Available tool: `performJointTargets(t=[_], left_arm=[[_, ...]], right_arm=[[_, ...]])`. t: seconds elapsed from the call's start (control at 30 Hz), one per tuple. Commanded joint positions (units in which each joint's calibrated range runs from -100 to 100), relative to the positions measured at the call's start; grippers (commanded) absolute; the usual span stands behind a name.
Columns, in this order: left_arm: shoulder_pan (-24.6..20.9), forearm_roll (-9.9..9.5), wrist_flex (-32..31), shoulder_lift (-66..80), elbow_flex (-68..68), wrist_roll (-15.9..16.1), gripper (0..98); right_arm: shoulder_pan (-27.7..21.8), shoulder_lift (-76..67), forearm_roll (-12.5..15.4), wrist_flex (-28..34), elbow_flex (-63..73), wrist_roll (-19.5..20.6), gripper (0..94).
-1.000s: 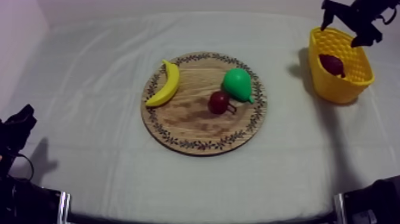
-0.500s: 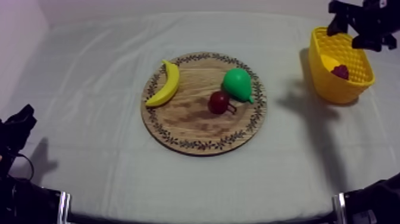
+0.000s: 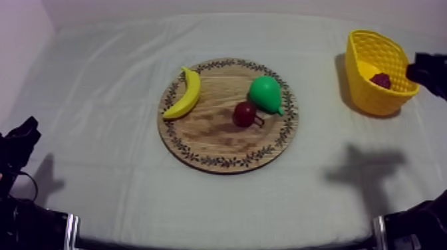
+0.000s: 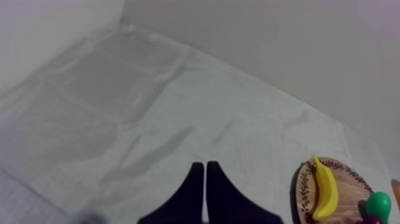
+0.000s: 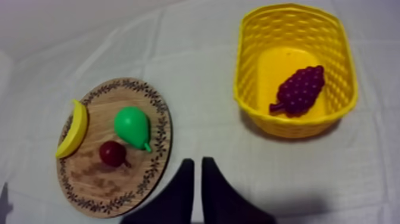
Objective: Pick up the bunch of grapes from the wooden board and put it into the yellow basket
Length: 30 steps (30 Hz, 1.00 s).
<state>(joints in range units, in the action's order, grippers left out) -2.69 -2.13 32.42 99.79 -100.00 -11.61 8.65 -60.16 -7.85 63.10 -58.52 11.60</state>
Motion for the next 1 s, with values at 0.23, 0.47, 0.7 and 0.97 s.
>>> performJointTargets(t=[0.23,0.47,0.7,0.97], left_arm=[[-0.03,0.00,-0.01,-0.05,0.00,0.03,0.1],[-0.03,0.00,-0.01,-0.05,0.00,0.04,0.1],[-0.09,0.00,-0.01,-0.05,0.00,0.03,0.1],[-0.10,0.00,-0.01,-0.05,0.00,0.01,0.1]], right_arm=[[-5.72,-22.84,3.61,-12.72,-24.05,-6.06,0.6],[-8.20,-31.34,12.46,-20.19,-36.11,-14.73,0.6],[-7.00,-35.07,11.12,-23.31,-40.31,-12.61,0.6],[-6.75,-35.49,9.45,-24.56,-41.10,-16.68,0.5]])
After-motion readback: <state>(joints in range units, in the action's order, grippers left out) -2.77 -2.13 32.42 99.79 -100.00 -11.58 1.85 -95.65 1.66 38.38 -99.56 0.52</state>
